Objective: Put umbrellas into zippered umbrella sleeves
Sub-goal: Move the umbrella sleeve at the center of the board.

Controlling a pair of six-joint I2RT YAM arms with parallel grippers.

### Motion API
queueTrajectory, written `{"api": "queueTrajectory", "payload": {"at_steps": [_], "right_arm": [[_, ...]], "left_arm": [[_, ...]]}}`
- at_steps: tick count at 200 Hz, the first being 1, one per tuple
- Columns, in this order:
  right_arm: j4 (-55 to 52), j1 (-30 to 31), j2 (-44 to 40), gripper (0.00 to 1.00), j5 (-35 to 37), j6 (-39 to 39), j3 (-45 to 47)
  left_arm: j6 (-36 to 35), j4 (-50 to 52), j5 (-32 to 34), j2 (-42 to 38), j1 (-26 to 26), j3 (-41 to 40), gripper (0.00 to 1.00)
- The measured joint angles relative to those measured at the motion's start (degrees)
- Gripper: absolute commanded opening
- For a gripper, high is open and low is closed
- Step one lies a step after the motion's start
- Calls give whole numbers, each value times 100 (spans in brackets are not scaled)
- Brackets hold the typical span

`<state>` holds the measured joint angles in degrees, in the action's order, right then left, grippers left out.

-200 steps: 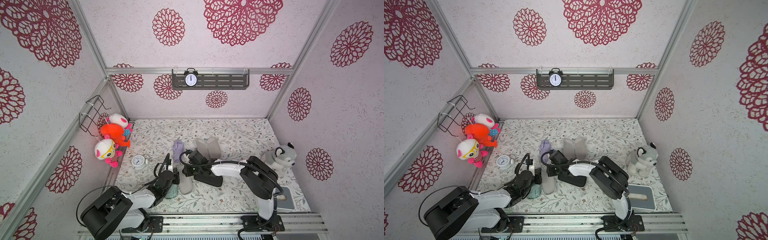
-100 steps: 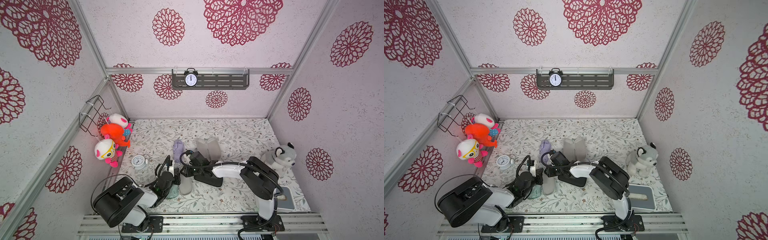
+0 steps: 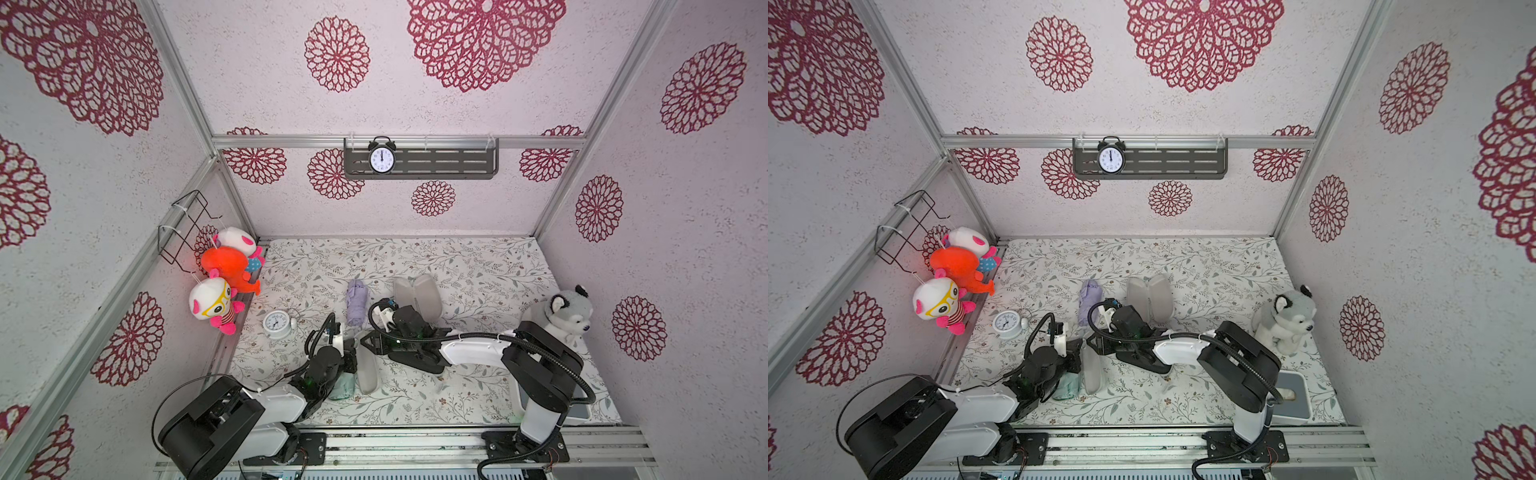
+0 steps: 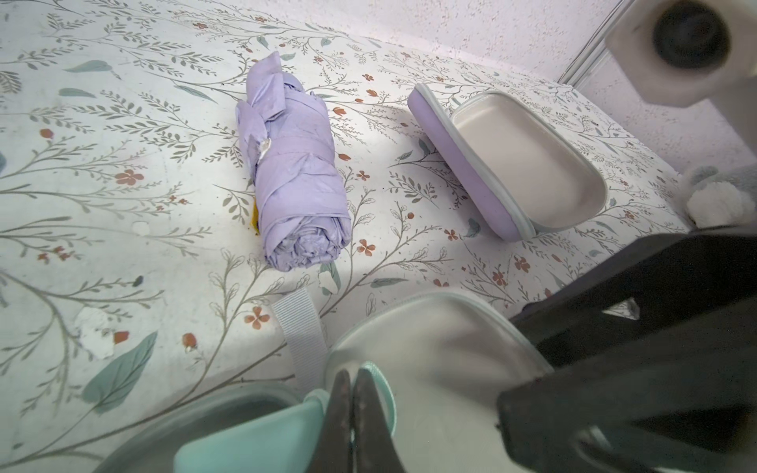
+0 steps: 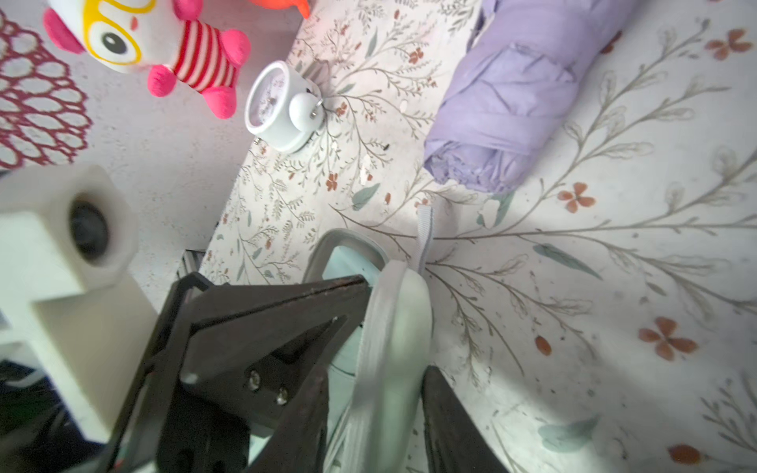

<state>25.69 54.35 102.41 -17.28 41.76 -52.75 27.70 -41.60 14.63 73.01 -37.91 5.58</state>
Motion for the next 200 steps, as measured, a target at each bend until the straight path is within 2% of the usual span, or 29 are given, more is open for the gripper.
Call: {"api": "queueTrajectory", "payload": {"at_steps": [42, 67, 96, 133, 156, 163, 182, 200], "right_arm": [[562, 61, 120, 38, -247, 184, 42], [728, 131, 229, 37, -315, 203, -37], [973, 146, 339, 37, -409, 321, -37], [1091, 155, 409, 36, -498, 396, -37], [1108, 153, 450, 36, -544, 396, -66], [1134, 153, 485, 36, -549, 400, -87], [1167, 142, 529, 36, -553, 424, -114], [1178, 142, 540, 36, -555, 442, -125]], "left_arm": [[44, 234, -42, -138, 0, 0, 0], [122, 341, -22, -264, 0, -9, 7], [243, 422, 42, -372, 4, -48, 7], [446, 599, 107, -675, 7, -175, 14], [710, 896, 107, -1060, 9, -184, 43], [802, 1058, 125, -1207, 11, -177, 48], [1001, 1569, 160, -1585, 35, -170, 54], [1172, 1899, 146, -1963, 35, -197, 53]]}}
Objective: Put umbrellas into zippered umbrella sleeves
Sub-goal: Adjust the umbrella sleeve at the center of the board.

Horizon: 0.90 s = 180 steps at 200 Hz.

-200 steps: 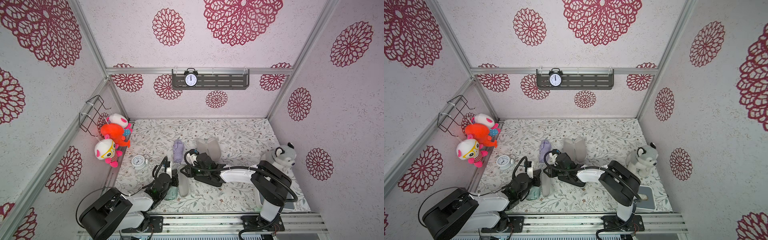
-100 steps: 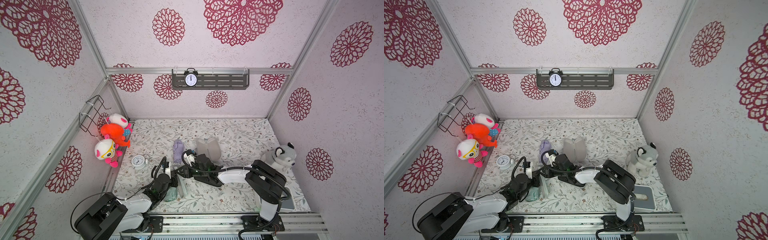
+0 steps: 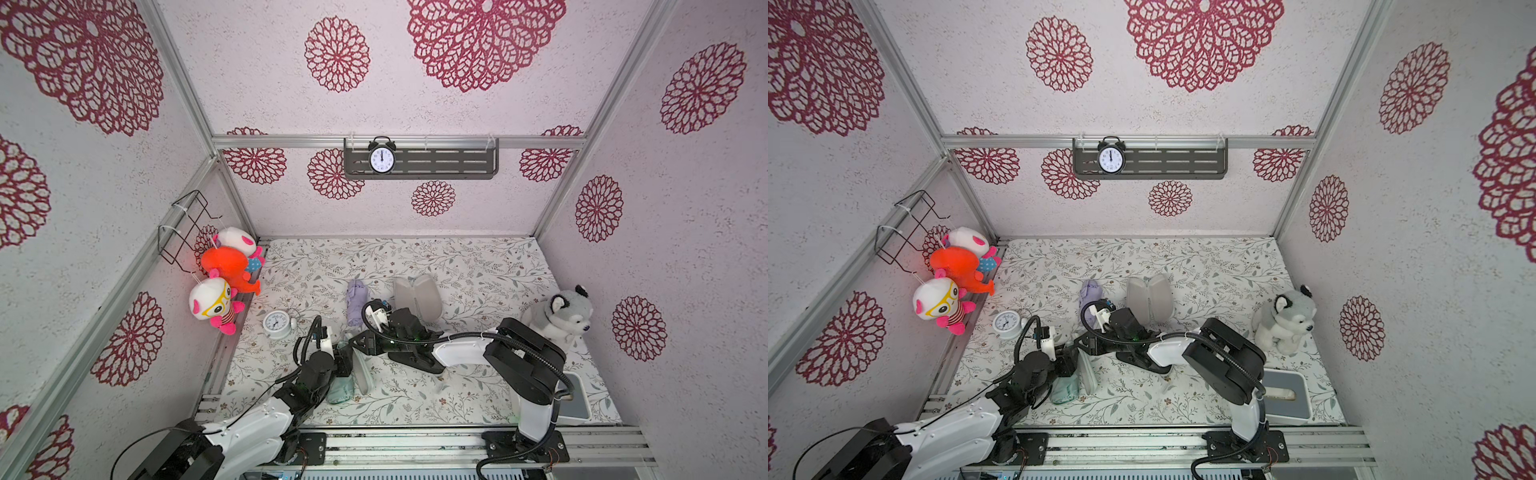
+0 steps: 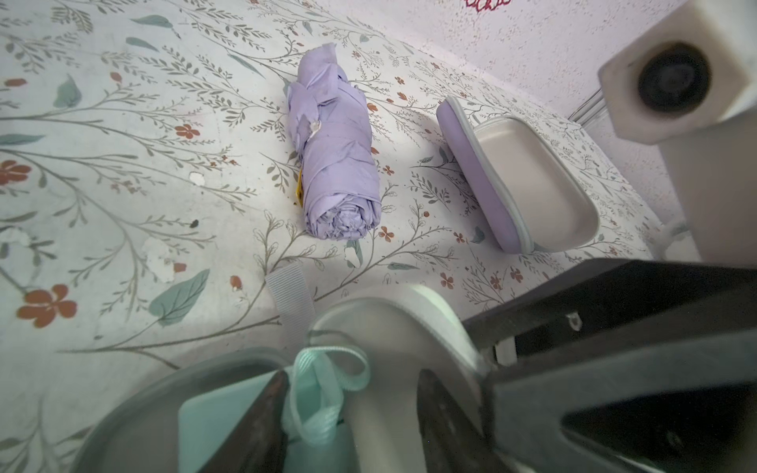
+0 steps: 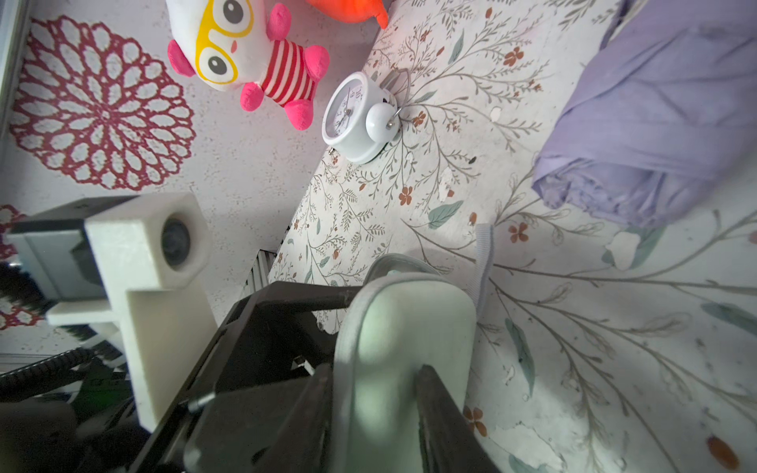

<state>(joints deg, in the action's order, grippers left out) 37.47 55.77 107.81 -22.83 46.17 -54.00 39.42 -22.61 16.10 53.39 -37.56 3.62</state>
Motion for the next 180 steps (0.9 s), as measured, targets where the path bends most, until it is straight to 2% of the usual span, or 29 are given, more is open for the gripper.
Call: {"api": "queueTrajectory", "payload": {"at_steps": [12, 34, 52, 70, 83, 104, 134, 165, 180], "right_arm": [[7, 2, 4, 36, -2, 2, -11], [22, 0, 11, 36, -15, 4, -11], [15, 2, 9, 36, -20, 2, -11], [7, 2, 11, 36, -31, 2, -11], [22, 4, 22, 36, -50, 2, -13], [7, 4, 101, 36, -107, 0, -94], [-111, 7, 205, 36, -142, -7, -315], [-247, 33, 214, 36, -136, -22, -420], [-339, 46, 212, 38, -116, -70, -461]], "left_arm": [[96, 186, -11, -238, 0, -9, 57], [345, 675, 85, -688, -2, -24, 76], [610, 1237, 190, -1161, 0, -24, 80], [831, 1895, 326, -1657, 0, 24, 89], [955, 2297, 411, -2004, 0, 66, 80], [1215, 2824, 435, -2562, 0, 76, 77], [1672, 3882, 804, -3062, 17, 234, 82], [2090, 4476, 984, -3121, 155, 341, 78], [2302, 4319, 815, -3003, 258, 267, 67]]}}
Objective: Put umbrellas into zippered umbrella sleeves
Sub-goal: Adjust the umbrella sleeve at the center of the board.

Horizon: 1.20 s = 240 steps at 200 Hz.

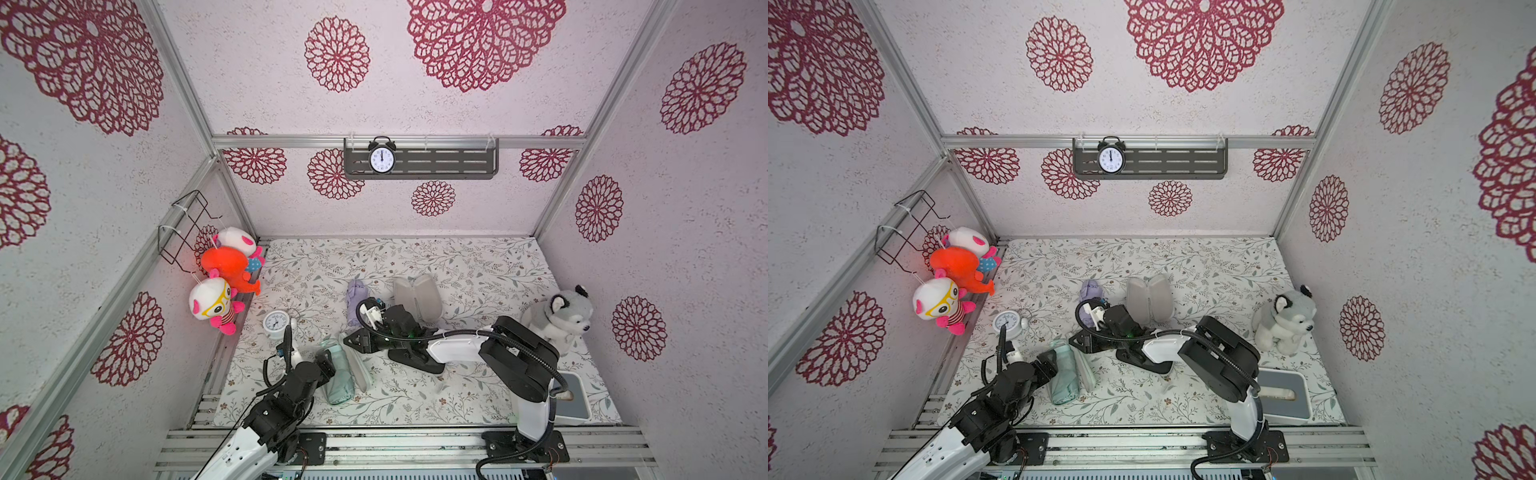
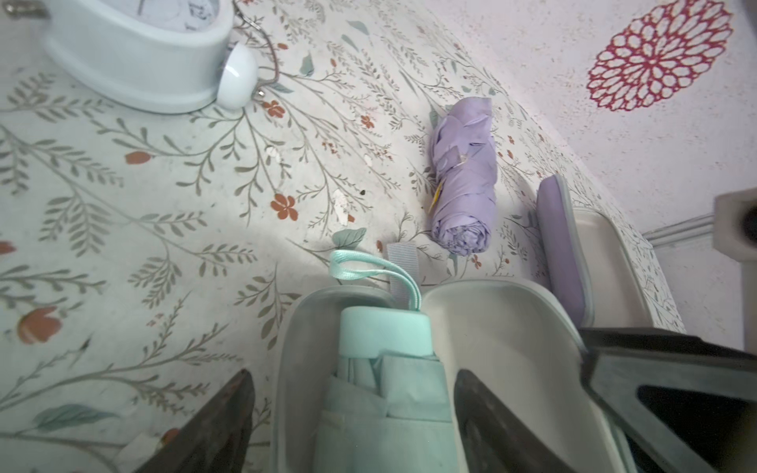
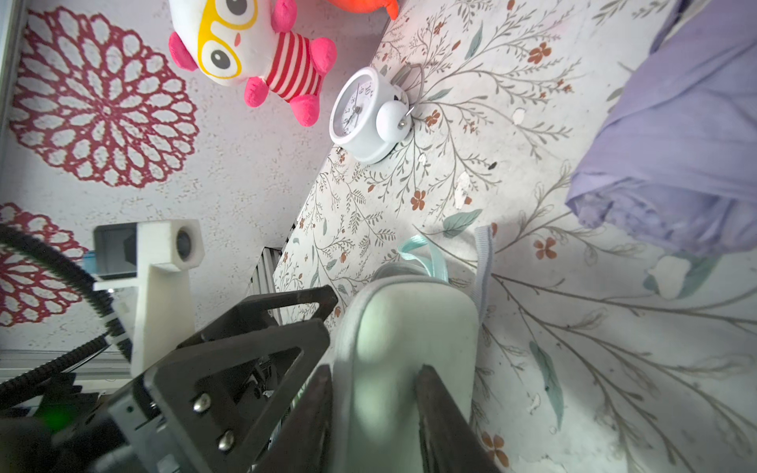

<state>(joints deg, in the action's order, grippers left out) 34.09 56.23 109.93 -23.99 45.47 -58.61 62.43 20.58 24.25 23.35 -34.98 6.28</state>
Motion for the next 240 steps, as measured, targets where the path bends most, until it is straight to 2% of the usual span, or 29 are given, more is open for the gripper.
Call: {"api": "queueTrajectory", "payload": {"at_steps": [26, 36, 48, 70, 87, 96, 109, 125, 145, 169, 184, 197, 212, 240], "right_arm": [[-262, -63, -39, 47, 22, -173, 26], [-470, -107, -111, 48, 81, -282, 63], [-778, -142, -219, 48, 168, -446, 92], [-1095, -149, -527, 51, 345, -671, 323], [-1318, -118, -881, 54, 584, -852, 605], [-1464, -74, -1073, 55, 791, -955, 717], [-1711, 11, -1292, 56, 1152, -1108, 763], [-1954, 162, -1482, 56, 1596, -1270, 719], [-2234, 280, -1515, 56, 1939, -1401, 496], [-2468, 297, -1484, 43, 2273, -1495, 245], [-2470, 297, -1414, 23, 2236, -1628, 133], [-2520, 304, -1187, 16, 2212, -1661, -109], [-2575, 326, -785, 15, 2203, -1746, -476], [-2673, 345, -448, 15, 2188, -1757, -562]], "left_arm": [[221, -179, -271, 457, 151, -37, 63], [269, -186, -389, 584, 155, -37, 61], [330, -262, -555, 636, 157, -63, 52], [490, -531, -798, 640, 166, -142, 48], [549, -577, -997, 623, 164, -157, 47], [588, -575, -1060, 584, 146, -157, 42], [645, -577, -1106, 496, 87, -157, 41], [660, -581, -1132, 404, -2, -157, 45], [597, -590, -1130, 361, -24, -157, 69], [551, -518, -1082, 396, 7, -129, 73], [490, -463, -1001, 566, 44, -109, 66], [417, -474, -933, 813, 103, -109, 58], [291, -516, -861, 1165, 240, -105, 50], [-195, -538, -728, 1762, 634, 302, 57]]}}
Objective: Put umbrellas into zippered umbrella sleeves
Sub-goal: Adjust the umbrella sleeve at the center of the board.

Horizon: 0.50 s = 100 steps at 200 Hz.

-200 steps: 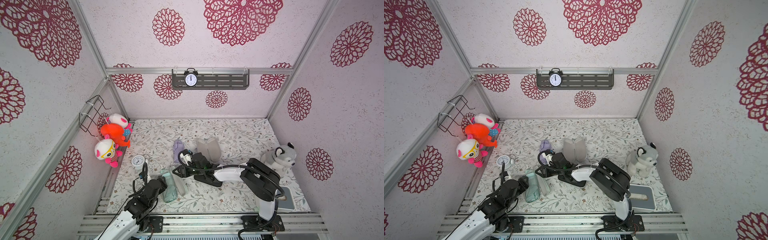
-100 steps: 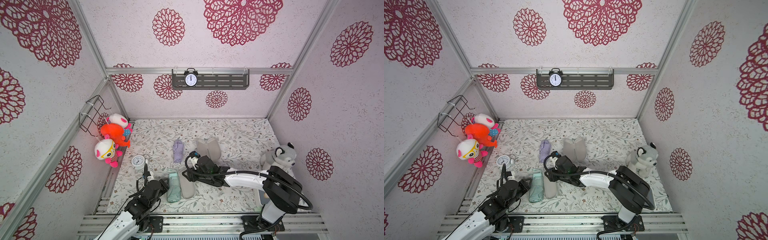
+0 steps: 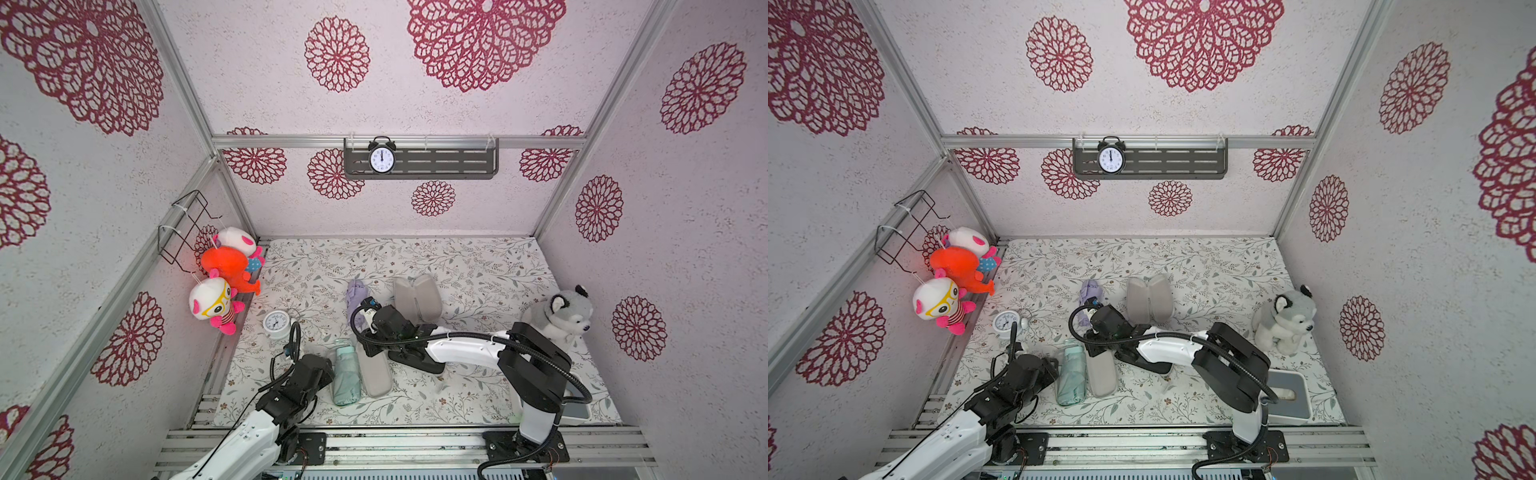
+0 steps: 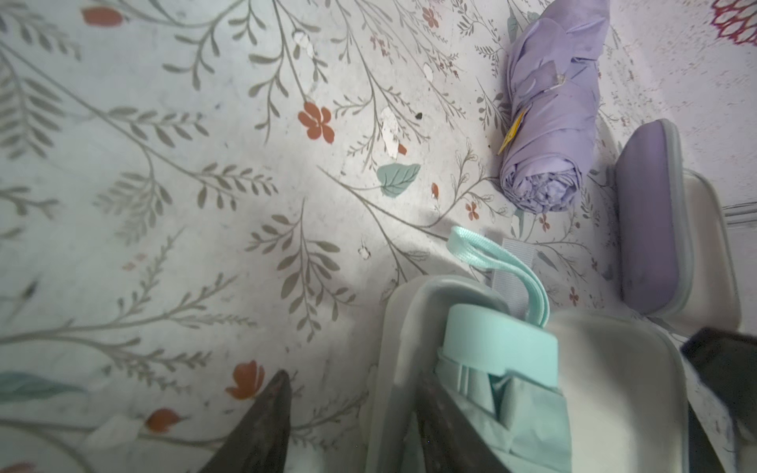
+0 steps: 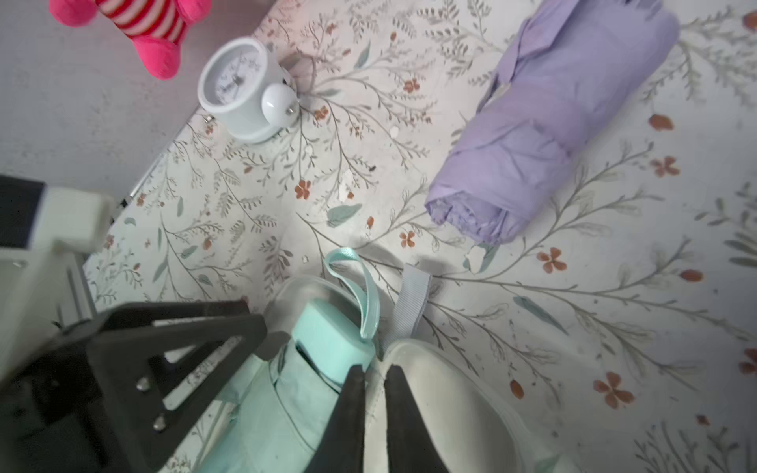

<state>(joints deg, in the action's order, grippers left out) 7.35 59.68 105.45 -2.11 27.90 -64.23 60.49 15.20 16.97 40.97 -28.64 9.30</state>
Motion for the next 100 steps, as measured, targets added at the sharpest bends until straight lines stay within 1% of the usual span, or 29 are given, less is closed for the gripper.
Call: {"api": "queueTrajectory", "payload": {"at_steps": [10, 14, 17, 26, 33, 51, 60, 78, 89, 100], "right_arm": [[-22, 0, -15, 16, 7, -24, 79], [-26, 0, -24, 16, 2, -44, 105], [-31, 0, -28, 16, 2, -52, 116], [-48, -2, -48, 16, -13, -94, 140], [-59, 0, -66, 16, -31, -133, 149], [-66, 0, -131, 16, -170, -212, 162], [-61, 0, -179, 16, -254, -280, 195], [-66, 0, -332, 17, -308, -369, 328], [-31, 0, -472, 16, -323, -415, 470], [-22, -9, -595, 17, -361, -446, 570]], "left_arm": [[-162, -17, 50, 168, 125, 256, 62], [-236, -90, 48, 208, 164, 323, 62], [-267, -157, 42, 229, 190, 374, 61], [-393, -393, 2, 393, 295, 511, 54], [-509, -516, -92, 588, 409, 664, 50], [-750, -859, -444, 1318, 752, 1091, 51], [-852, -1117, -632, 1818, 861, 1257, 51], [-957, -1255, -911, 2653, 894, 1541, 52], [-992, -1318, -1067, 3071, 892, 1674, 48], [-1014, -1386, -1209, 3292, 874, 1711, 47]]}}
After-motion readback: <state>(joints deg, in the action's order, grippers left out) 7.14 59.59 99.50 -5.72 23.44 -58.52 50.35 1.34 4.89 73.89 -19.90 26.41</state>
